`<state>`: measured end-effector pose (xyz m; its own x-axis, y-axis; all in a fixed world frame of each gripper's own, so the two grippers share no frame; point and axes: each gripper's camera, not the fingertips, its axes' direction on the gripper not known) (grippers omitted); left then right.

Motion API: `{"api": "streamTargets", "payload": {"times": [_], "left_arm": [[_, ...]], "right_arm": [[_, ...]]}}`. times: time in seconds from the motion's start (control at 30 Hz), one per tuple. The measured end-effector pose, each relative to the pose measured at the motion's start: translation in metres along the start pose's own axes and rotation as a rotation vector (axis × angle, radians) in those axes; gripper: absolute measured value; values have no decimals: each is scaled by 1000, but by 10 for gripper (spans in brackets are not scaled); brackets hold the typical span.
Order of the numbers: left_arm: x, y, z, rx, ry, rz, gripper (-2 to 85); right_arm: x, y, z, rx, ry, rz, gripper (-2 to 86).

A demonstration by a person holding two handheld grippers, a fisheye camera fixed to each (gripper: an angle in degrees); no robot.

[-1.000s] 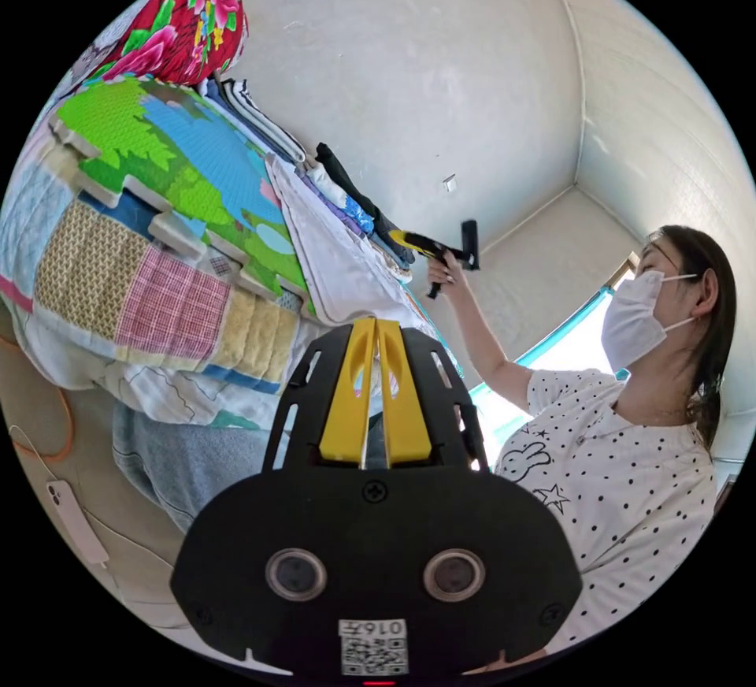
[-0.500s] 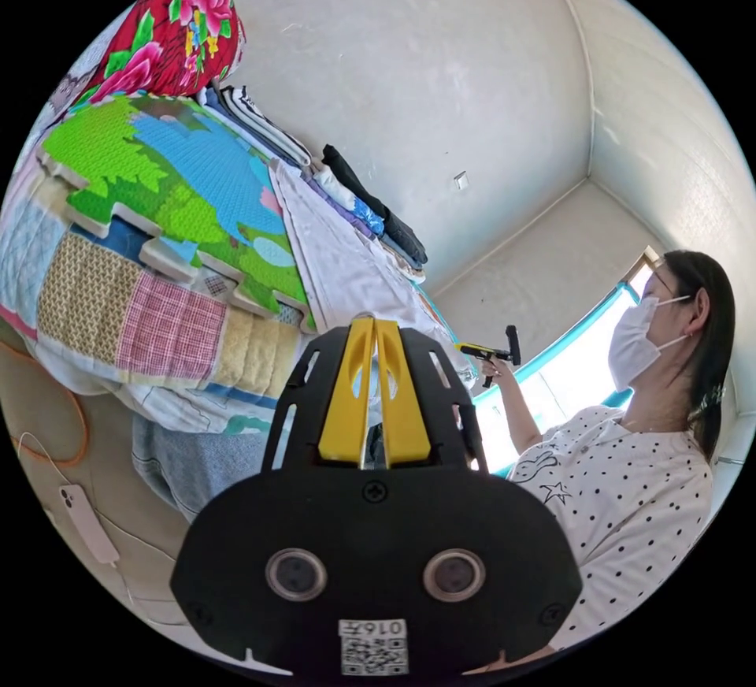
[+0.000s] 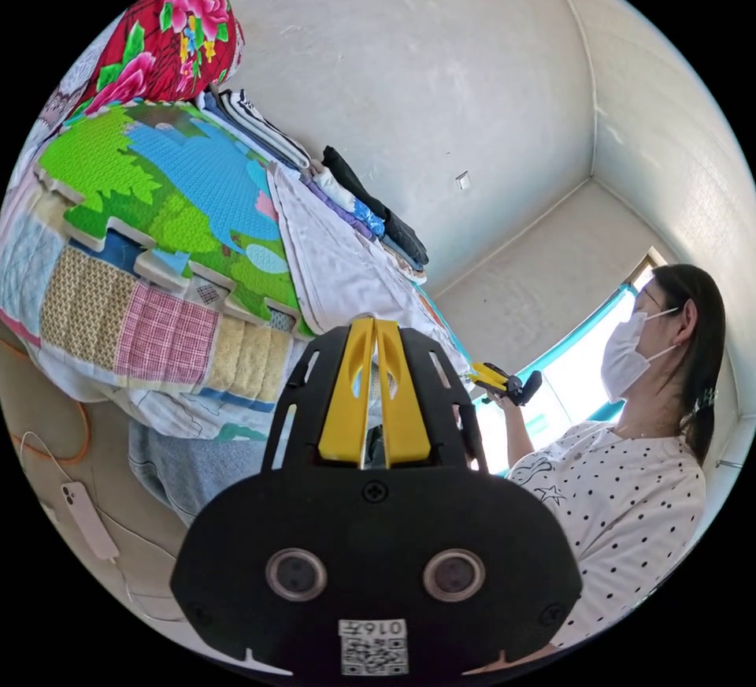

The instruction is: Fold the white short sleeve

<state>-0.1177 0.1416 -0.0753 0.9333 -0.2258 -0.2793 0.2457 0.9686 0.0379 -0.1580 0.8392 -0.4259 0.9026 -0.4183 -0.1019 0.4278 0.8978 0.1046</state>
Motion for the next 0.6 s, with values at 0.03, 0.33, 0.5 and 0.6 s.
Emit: {"api": "streamTargets", "payload": {"times": [0.03, 0.33, 0.5, 0.6], "left_arm": [[0, 0, -1, 7, 14, -3, -10], [-8, -2, -4, 33, 97, -35, -10], [-12, -2, -3, 41, 128, -45, -10], [-13, -3, -2, 31, 131, -53, -10]], "right_arm": [[-4, -1, 1, -13, 5, -17, 82], [-25, -14, 9, -140, 65, -144, 25], [-32, -27, 5, -179, 113, -199, 26], [-30, -36, 9, -187, 162, -195, 9]]}}
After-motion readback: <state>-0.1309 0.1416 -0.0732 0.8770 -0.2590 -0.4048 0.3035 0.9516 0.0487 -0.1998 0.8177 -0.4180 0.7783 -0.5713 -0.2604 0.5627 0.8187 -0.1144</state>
